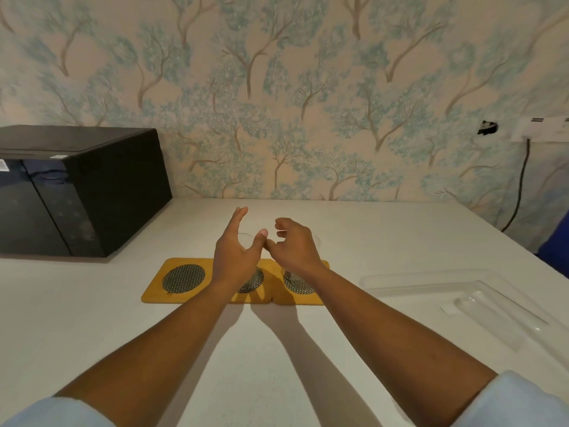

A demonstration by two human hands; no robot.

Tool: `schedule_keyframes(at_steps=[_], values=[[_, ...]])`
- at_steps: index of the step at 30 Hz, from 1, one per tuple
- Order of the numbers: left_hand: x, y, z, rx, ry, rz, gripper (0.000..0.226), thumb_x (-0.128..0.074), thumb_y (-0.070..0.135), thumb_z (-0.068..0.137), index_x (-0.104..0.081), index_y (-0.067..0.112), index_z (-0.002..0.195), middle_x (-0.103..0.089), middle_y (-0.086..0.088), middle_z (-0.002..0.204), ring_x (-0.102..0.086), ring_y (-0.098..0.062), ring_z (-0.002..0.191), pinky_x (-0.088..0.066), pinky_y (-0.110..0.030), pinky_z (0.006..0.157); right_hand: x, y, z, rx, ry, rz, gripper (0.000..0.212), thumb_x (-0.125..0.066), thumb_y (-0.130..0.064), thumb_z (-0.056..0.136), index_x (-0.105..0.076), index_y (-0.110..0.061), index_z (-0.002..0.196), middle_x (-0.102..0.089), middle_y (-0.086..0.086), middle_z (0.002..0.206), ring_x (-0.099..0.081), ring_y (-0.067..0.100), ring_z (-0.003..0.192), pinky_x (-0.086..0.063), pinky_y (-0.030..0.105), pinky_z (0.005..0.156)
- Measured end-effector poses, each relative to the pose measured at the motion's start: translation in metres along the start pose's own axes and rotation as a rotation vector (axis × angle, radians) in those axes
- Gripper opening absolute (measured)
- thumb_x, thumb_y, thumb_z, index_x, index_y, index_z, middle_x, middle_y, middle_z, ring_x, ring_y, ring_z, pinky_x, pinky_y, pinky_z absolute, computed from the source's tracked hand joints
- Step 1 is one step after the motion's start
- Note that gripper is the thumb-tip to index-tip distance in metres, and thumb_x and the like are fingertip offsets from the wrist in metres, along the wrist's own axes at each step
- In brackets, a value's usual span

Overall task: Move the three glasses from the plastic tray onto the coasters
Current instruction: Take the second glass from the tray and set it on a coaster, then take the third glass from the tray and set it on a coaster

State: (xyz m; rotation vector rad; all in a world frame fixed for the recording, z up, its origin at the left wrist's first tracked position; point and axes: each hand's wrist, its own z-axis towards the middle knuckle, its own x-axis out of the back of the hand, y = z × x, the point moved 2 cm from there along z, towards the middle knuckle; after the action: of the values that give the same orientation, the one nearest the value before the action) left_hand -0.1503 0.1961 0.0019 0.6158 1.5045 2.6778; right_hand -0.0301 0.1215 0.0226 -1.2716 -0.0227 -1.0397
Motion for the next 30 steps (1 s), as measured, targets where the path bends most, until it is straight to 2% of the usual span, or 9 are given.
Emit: schedule_keyframes(at_steps=[3,8,16,21,23,26,30], values=[[-0.015,0.017,-0.003,-0.004,-0.04,-0.051,0.062,-0.061,0.054,0.088,-0.036,0.044,0.144,-0.041,0.004,0.154,-0.037,-0.025,0.141,-0.037,-0.033,0.102,0.026,0.002,-0.006,0.003,0.073,-0.011,0.059,-0.07,-0.033,0.085,-0.049,-0.009,0.136,-0.056,0.008,0.136,-0.058,0.02,0.117,-0.054,0.039,0.091],[-0.048,0.043,-0.011,0.004,-0.119,-0.128,0.062,-0.063,0.052,0.087,-0.037,0.043,0.143,-0.045,-0.001,0.151,-0.041,-0.026,0.139,-0.041,-0.039,0.103,0.073,0.015,-0.023,-0.022,0.224,-0.08,0.05,-0.069,-0.032,0.085,-0.053,-0.011,0.128,-0.056,0.005,0.128,-0.057,0.022,0.113,-0.052,0.042,0.09],[-0.115,0.085,-0.028,-0.032,-0.239,-0.193,0.056,-0.063,0.044,0.09,-0.042,0.038,0.142,-0.047,-0.005,0.149,-0.047,-0.022,0.133,-0.038,-0.026,0.093,0.152,0.046,-0.048,-0.12,0.377,-0.211,0.042,-0.068,-0.03,0.085,-0.055,-0.012,0.121,-0.056,0.004,0.125,-0.057,0.022,0.11,-0.052,0.041,0.089],[-0.154,0.111,-0.046,-0.042,-0.304,-0.27,0.049,-0.064,0.031,0.092,-0.047,0.031,0.138,-0.053,0.004,0.14,-0.052,-0.011,0.125,-0.043,-0.023,0.096,0.193,0.069,-0.062,-0.198,0.419,-0.263,0.041,-0.068,-0.03,0.085,-0.056,-0.012,0.12,-0.057,0.004,0.124,-0.058,0.023,0.108,-0.051,0.041,0.089],[-0.167,0.118,-0.054,-0.038,-0.322,-0.288,0.046,-0.065,0.028,0.091,-0.049,0.032,0.134,-0.055,0.012,0.134,-0.056,-0.003,0.116,-0.046,-0.022,0.091,0.207,0.078,-0.067,-0.228,0.42,-0.281,0.042,-0.068,-0.031,0.085,-0.056,-0.012,0.121,-0.057,0.004,0.123,-0.057,0.023,0.108,-0.051,0.04,0.089],[-0.187,0.125,-0.065,-0.034,-0.35,-0.255,0.042,-0.064,0.027,0.09,-0.052,0.032,0.13,-0.058,0.017,0.127,-0.062,0.005,0.098,-0.049,-0.019,0.075,0.226,0.093,-0.073,-0.28,0.421,-0.306,0.044,-0.067,-0.031,0.084,-0.055,-0.012,0.123,-0.057,0.003,0.124,-0.056,0.023,0.11,-0.049,0.038,0.087],[-0.217,0.128,-0.077,0.013,-0.47,-0.243,0.04,-0.066,0.022,0.089,-0.055,0.028,0.127,-0.062,0.011,0.119,-0.062,0.002,0.093,-0.046,-0.016,0.068,0.247,0.116,-0.081,-0.344,0.428,-0.341,0.046,-0.068,-0.03,0.083,-0.055,-0.011,0.123,-0.057,0.004,0.124,-0.054,0.024,0.112,-0.047,0.035,0.086]])
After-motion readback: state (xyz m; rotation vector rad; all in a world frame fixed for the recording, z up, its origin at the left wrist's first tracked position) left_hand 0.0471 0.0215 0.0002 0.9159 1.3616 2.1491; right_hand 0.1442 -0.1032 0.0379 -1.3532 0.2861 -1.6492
